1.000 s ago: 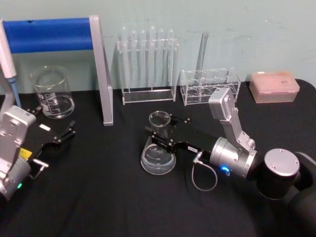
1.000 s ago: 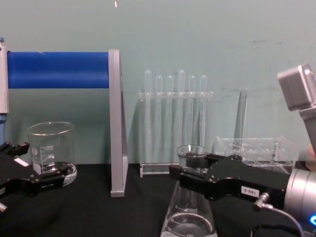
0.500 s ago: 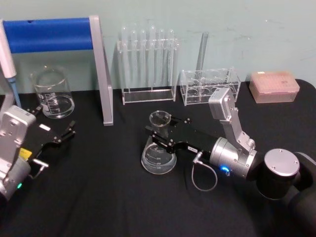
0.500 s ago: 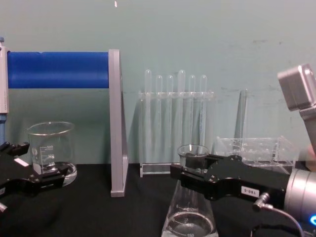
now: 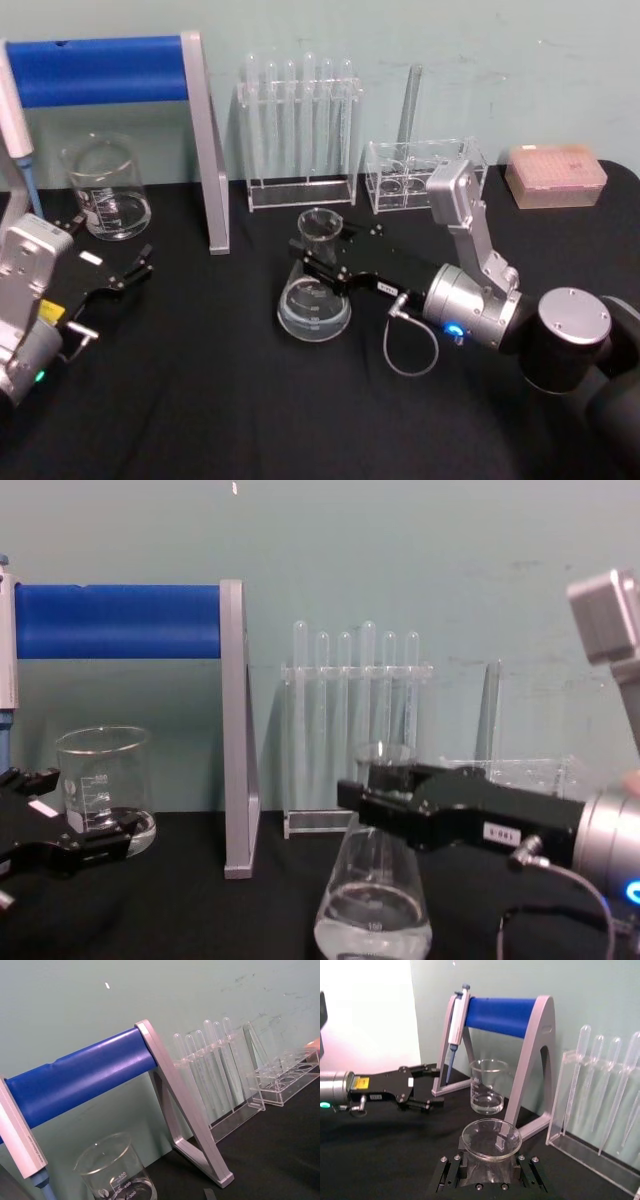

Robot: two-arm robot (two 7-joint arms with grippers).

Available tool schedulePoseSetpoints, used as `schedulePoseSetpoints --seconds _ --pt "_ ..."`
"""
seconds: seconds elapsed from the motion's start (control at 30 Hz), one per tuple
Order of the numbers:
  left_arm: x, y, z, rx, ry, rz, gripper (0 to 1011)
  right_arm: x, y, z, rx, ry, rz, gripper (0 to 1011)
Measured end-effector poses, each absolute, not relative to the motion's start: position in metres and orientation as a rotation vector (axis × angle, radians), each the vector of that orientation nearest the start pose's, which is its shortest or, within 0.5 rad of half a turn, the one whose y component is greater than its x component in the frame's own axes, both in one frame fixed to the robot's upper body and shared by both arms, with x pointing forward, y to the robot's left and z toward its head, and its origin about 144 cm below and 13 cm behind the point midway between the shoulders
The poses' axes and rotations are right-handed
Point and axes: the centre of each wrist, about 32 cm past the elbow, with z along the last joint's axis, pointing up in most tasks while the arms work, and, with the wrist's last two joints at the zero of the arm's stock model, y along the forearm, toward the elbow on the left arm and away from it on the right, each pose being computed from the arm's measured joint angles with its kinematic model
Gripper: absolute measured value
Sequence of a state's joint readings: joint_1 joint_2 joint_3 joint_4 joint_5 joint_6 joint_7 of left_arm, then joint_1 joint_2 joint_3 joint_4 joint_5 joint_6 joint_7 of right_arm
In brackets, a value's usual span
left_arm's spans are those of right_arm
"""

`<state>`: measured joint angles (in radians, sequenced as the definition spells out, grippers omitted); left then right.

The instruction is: Grasp the erlenmeyer flask with one hand, shake it three times, then place it back.

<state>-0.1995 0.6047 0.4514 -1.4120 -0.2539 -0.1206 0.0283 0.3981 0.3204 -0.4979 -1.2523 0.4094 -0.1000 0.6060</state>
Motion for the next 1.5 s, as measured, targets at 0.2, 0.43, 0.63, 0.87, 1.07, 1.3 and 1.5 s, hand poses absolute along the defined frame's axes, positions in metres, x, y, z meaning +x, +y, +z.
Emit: schedulePoseSetpoints --seconds 0.2,0.43,0.63,0.87,1.07,1.3,1.5 --pt "0.489 0.310 1.140 0.304 -0.285 1.248 1001 0.544 -0.210 1.173 -0.006 -0.055 -0.630 450" --pt "0.489 0.310 1.140 0.304 -0.285 1.248 1001 0.542 -0.209 1.183 0.009 -0.075 -0.637 450" --pt "0.489 0.310 1.140 0.304 -0.285 1.248 1001 0.541 -0.210 1.184 0.013 -0.074 -0.647 450" --pt "0.489 0.310 1.140 0.304 -0.285 1.248 1001 0.541 -0.210 1.184 0.015 -0.072 -0.650 450" --pt "0.489 0.310 1.140 0.304 -0.285 1.248 1001 0.541 -0.207 1.184 0.016 -0.069 -0.643 450" --pt "0.489 0.310 1.140 0.304 -0.285 1.248 1001 0.542 -0.187 1.184 0.020 -0.062 -0.568 450" --pt "0.489 0.310 1.140 0.304 -0.285 1.248 1001 0.540 -0.168 1.183 0.010 -0.054 -0.503 450"
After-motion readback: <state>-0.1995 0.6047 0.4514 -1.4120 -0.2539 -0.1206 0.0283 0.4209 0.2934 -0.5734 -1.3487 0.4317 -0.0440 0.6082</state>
